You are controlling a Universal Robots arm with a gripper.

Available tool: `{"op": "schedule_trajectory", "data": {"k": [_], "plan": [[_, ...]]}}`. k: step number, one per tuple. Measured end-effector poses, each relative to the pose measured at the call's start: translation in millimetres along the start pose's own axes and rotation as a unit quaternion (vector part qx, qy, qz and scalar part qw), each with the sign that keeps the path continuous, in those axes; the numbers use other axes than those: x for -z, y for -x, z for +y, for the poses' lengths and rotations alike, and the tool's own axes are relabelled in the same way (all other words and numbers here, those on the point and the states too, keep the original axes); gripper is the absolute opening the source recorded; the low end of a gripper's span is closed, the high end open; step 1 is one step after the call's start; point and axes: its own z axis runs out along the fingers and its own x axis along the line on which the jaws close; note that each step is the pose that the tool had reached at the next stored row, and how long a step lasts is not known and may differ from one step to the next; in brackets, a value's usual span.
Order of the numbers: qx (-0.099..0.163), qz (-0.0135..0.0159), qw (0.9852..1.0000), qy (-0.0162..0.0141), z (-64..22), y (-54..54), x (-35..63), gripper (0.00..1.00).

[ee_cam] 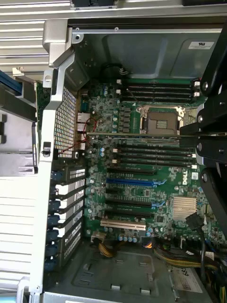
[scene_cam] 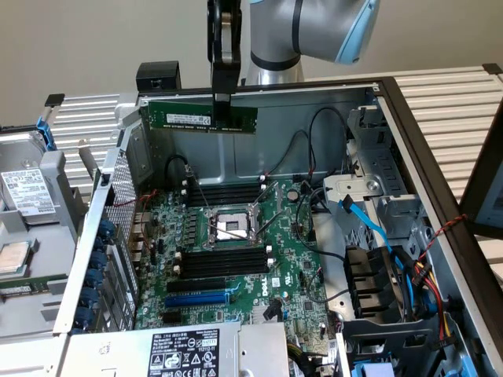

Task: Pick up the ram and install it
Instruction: 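Pick up the ram and move it above insertion slot, then insert the ram into the slot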

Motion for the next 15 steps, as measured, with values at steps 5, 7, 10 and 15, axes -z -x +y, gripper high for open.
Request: {"op": "schedule_trajectory", "data": {"k": [5,7,10,15], "plan": [[0.007,0.004,1.0,0.0005,0.0,0.4,-0.2,0.14],[0.008,0.0041,1.0,0.0005,0.0,0.4,-0.2,0.14],[0.009,0.0043,0.9999,-0.0011,-0.7,0.7,-0.3,0.14],[0.01,0.0049,0.9998,-0.0133,-4.3,-0.9,-2.7,0.14]]}}
